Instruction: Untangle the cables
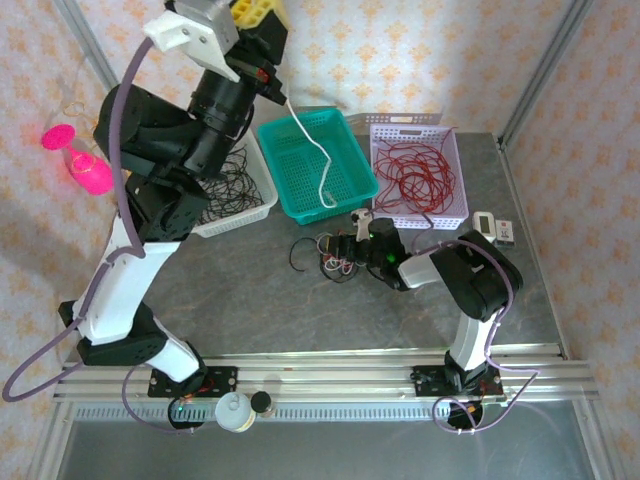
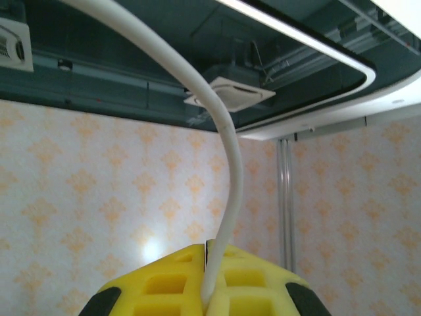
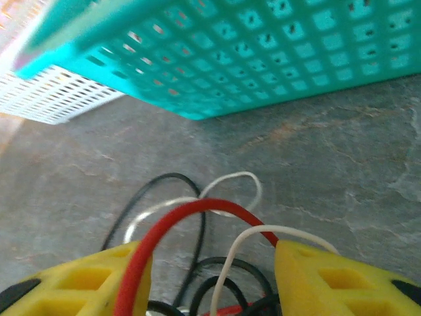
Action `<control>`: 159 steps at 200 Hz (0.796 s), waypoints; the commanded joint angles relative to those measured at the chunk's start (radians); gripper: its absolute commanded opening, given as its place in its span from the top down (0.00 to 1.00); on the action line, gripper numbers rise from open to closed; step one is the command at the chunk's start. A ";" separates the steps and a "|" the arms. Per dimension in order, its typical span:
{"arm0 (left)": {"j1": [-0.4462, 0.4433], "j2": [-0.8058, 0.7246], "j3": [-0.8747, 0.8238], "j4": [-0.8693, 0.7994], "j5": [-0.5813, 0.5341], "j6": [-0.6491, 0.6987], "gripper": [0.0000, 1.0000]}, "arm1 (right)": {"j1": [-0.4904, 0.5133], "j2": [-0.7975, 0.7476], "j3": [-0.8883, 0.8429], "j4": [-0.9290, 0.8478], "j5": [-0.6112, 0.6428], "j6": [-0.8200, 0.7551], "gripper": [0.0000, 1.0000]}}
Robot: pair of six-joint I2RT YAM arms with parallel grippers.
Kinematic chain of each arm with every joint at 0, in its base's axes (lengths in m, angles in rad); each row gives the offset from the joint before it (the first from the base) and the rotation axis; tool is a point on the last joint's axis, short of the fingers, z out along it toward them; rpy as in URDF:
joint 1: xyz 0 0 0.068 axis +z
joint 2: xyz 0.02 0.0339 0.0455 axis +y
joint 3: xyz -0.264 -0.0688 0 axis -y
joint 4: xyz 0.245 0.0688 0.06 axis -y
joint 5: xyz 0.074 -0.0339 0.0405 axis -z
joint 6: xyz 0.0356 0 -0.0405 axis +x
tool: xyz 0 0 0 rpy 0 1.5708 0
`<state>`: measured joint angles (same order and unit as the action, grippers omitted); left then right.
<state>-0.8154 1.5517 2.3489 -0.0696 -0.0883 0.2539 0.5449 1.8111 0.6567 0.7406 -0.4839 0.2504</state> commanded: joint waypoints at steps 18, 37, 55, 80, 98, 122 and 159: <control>0.013 0.001 0.028 0.026 -0.016 0.066 1.00 | 0.004 -0.090 -0.031 -0.158 0.071 -0.076 0.46; 0.017 -0.014 -0.044 0.026 -0.019 0.059 1.00 | 0.004 -0.172 -0.025 -0.214 0.098 -0.052 0.45; 0.024 -0.012 -0.081 -0.010 -0.034 0.051 1.00 | 0.005 -0.231 0.044 -0.325 0.069 -0.059 0.44; 0.048 -0.015 -0.145 -0.018 -0.055 0.039 1.00 | 0.004 -0.349 0.082 -0.391 0.066 -0.061 0.44; 0.063 -0.026 -0.206 0.024 -0.073 0.043 1.00 | 0.004 -0.409 0.116 -0.460 0.081 -0.074 0.42; 0.068 -0.015 -0.227 0.065 -0.114 0.067 1.00 | 0.004 -0.432 0.168 -0.556 0.072 -0.076 0.42; 0.070 0.027 -0.185 0.084 -0.125 0.081 1.00 | 0.004 -0.462 0.137 -0.518 0.044 -0.042 0.47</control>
<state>-0.7517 1.5620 2.1178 -0.0475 -0.1902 0.3099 0.5453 1.3746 0.8131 0.2485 -0.4259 0.1944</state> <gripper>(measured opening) 0.041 0.546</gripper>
